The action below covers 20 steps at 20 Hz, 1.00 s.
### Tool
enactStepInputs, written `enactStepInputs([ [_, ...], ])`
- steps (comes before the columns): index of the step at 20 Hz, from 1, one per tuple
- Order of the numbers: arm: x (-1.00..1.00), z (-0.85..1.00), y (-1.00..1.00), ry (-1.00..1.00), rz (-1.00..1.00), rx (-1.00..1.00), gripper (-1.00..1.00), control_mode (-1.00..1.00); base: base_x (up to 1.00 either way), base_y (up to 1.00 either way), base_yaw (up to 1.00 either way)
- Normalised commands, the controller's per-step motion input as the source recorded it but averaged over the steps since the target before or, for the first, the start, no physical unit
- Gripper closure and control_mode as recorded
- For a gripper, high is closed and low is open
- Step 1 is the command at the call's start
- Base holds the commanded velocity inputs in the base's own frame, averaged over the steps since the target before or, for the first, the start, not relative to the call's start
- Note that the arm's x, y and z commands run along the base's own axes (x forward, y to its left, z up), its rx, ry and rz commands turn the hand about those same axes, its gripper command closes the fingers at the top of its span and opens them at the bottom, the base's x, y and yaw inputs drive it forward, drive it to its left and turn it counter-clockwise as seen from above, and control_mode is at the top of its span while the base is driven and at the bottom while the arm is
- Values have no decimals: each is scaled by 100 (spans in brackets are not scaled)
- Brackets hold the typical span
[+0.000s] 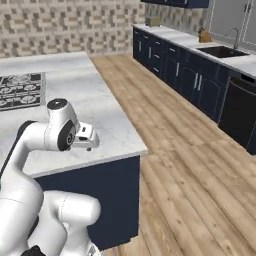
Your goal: Open the fridge, remove the mango, onion, and fish, and place them on any counter.
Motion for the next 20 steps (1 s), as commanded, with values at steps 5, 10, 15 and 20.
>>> enactStepInputs([
  [5,0,0,0,0,0,0,-100,100,-41,-77,-63],
  [10,0,0,0,0,0,0,-100,100,-26,-81,-66],
  [15,0,0,0,0,0,0,-100,100,0,-73,-77],
  [20,0,0,0,0,0,0,-100,100,44,-36,-70],
])
